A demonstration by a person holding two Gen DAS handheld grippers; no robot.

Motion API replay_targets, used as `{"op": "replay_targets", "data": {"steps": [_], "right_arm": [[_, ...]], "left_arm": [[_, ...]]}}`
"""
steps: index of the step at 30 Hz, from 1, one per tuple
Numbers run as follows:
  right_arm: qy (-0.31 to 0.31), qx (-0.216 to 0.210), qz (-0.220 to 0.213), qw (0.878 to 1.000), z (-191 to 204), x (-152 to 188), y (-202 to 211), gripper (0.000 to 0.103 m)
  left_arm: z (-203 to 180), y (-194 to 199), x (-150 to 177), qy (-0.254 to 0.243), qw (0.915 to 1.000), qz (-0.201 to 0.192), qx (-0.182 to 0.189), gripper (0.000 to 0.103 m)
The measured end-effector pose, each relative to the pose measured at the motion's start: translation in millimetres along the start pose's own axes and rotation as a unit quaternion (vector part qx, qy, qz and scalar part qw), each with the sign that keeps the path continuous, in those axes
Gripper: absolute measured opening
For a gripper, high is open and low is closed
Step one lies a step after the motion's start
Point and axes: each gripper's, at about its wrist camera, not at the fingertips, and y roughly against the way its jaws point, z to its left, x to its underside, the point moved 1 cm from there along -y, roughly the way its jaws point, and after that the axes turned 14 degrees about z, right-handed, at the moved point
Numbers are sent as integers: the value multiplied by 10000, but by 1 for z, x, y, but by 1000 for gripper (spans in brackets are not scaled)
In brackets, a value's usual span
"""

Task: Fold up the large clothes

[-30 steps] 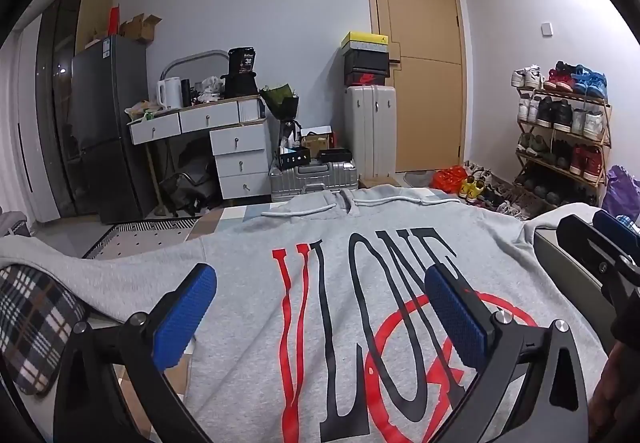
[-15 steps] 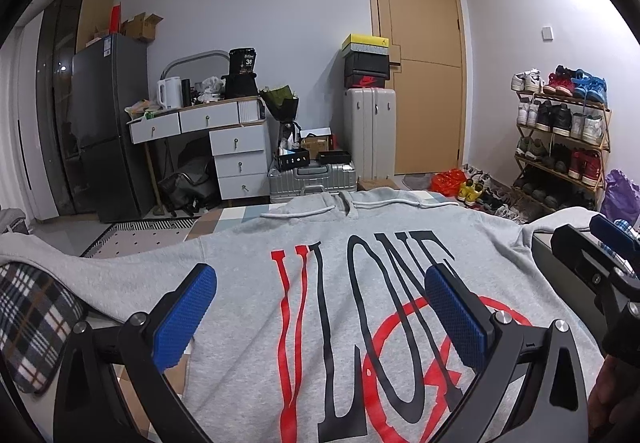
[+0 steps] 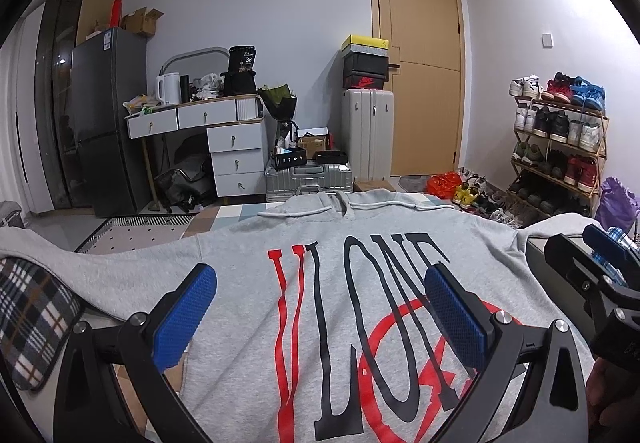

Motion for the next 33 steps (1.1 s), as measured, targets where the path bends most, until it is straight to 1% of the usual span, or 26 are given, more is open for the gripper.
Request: {"op": "replay_targets", "data": {"steps": [7,14,22,33], "right_arm": [[-6,5,13,10000,0,0,0,103],[-70,4,-29,10000,-4,0,4,103],[-47,-37,22,10000,-4,0,1,103],[-123,-86,21,9999,-8,-2,0,103]], "left_arm": [[0,-3,1,48,10000,85,20,102],[2,-3,2,72,9999,64,38,102],[1,-3,2,84,9997,135,187,102],[-1,-3,3,59,9998,129,118,102]]}}
